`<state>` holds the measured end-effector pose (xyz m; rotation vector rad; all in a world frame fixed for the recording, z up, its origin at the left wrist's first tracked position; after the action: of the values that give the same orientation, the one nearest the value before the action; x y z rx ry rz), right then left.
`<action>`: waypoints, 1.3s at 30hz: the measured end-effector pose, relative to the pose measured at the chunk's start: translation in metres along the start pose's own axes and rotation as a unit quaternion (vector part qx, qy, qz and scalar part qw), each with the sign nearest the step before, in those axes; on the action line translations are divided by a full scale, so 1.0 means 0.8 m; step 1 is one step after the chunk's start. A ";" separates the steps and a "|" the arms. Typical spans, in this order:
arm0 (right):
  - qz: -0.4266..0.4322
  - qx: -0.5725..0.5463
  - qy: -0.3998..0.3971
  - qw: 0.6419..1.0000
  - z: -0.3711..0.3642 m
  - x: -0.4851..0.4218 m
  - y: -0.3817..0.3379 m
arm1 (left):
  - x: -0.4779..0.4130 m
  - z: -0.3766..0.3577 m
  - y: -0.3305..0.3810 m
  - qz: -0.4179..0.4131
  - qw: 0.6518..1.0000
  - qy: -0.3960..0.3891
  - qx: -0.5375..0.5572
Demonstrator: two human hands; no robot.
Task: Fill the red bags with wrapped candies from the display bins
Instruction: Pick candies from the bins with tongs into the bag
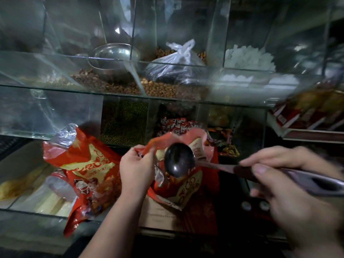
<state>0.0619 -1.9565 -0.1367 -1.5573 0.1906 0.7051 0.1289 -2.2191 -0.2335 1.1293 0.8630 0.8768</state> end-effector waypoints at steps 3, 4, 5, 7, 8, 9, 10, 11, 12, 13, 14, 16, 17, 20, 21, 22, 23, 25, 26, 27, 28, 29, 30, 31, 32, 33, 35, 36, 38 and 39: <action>0.057 0.104 -0.114 0.986 -0.034 -0.003 0.025 | 0.032 -0.002 -0.002 -0.040 0.993 -0.093 -0.062; 0.037 0.150 -0.149 0.977 -0.045 -0.005 0.039 | 0.043 -0.002 -0.003 -0.062 0.989 -0.108 -0.083; -0.001 0.195 -0.184 0.963 -0.054 -0.007 0.053 | 0.053 -0.001 -0.004 -0.084 0.985 -0.115 -0.099; -0.094 0.275 -0.226 0.930 -0.068 -0.013 0.077 | 0.064 0.003 -0.006 -0.094 0.983 -0.123 -0.099; -0.122 0.308 -0.228 0.915 -0.073 -0.016 0.083 | 0.067 0.006 -0.008 -0.085 0.985 -0.126 -0.087; -0.141 0.333 -0.227 0.904 -0.077 -0.017 0.085 | 0.068 0.009 -0.009 -0.078 0.985 -0.128 -0.080; -0.154 0.353 -0.227 0.894 -0.081 -0.018 0.082 | 0.068 0.010 -0.010 -0.074 0.985 -0.135 -0.082; -0.158 0.371 -0.233 0.885 -0.086 -0.018 0.077 | 0.069 0.011 -0.010 -0.073 0.982 -0.147 -0.091; -0.155 0.387 -0.243 0.876 -0.089 -0.017 0.072 | 0.071 0.012 -0.009 -0.075 0.980 -0.157 -0.100; -0.149 0.399 -0.254 0.869 -0.089 -0.017 0.068 | 0.071 0.014 -0.009 -0.081 0.979 -0.155 -0.104; -0.152 0.400 -0.258 0.866 -0.085 -0.019 0.062 | 0.070 0.020 -0.009 -0.090 0.981 -0.137 -0.100; -0.190 0.380 -0.243 0.872 -0.059 -0.028 0.054 | 0.060 0.039 -0.011 -0.095 0.988 -0.071 -0.097; -0.206 0.370 -0.238 0.874 -0.042 -0.033 0.049 | 0.053 0.050 -0.014 -0.096 0.988 -0.038 -0.114; -0.197 0.340 -0.237 0.888 -0.013 -0.026 0.038 | 0.051 0.056 -0.014 -0.117 0.981 -0.020 -0.156; -0.187 0.332 -0.232 0.895 -0.015 -0.017 0.038 | 0.057 0.048 -0.011 -0.127 0.979 -0.039 -0.157; -0.172 0.337 -0.231 0.896 -0.022 -0.006 0.037 | 0.064 0.040 -0.007 -0.135 0.977 -0.061 -0.154; -0.147 0.355 -0.240 0.892 -0.032 0.003 0.038 | 0.070 0.032 -0.005 -0.138 0.976 -0.080 -0.146; -0.103 0.375 -0.249 0.887 -0.049 0.015 0.044 | 0.078 0.023 -0.006 -0.131 0.979 -0.104 -0.118; -0.095 0.368 -0.233 0.895 -0.056 0.015 0.049 | 0.078 0.023 -0.008 -0.127 0.982 -0.101 -0.099; -0.099 0.351 -0.212 0.907 -0.061 0.015 0.056 | 0.077 0.025 -0.011 -0.129 0.984 -0.087 -0.083; -0.118 0.327 -0.193 0.917 -0.067 0.015 0.063 | 0.076 0.028 -0.014 -0.133 0.986 -0.066 -0.071; -0.148 0.300 -0.176 0.926 -0.072 0.014 0.072 | 0.075 0.032 -0.016 -0.138 0.988 -0.044 -0.062; -0.183 0.275 -0.164 0.930 -0.076 0.014 0.080 | 0.075 0.034 -0.017 -0.143 0.988 -0.028 -0.050; -0.214 0.255 -0.154 0.931 -0.078 0.013 0.088 | 0.075 0.034 -0.018 -0.150 0.988 -0.020 -0.039; -0.236 0.240 -0.147 0.930 -0.079 0.012 0.093 | 0.075 0.033 -0.020 -0.156 0.987 -0.018 -0.034; -0.248 0.229 -0.151 0.929 -0.078 0.010 0.097 | 0.075 0.032 -0.022 -0.158 0.987 -0.018 -0.036; -0.254 0.201 -0.200 0.925 -0.078 0.008 0.100 | 0.069 0.029 -0.024 -0.139 0.989 -0.017 -0.048; -0.248 0.184 -0.236 0.921 -0.079 0.007 0.099 | 0.064 0.028 -0.024 -0.122 0.991 -0.021 -0.059; -0.218 0.165 -0.319 0.907 -0.083 0.006 0.095 | 0.052 0.030 -0.023 -0.097 0.989 -0.054 -0.094; -0.202 0.163 -0.350 0.900 -0.085 0.005 0.093 | 0.048 0.032 -0.022 -0.085 0.987 -0.081 -0.109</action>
<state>0.0479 -2.0295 -0.2044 -0.9021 -0.5177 0.8044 0.1697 -2.1973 -0.2504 0.9090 0.6996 0.7098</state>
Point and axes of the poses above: each hand's wrist, its own x-axis away from the middle knuckle, its own z-axis out of the back of the hand, y = z × x, the point moved 2 cm from there along -x, towards the middle knuckle
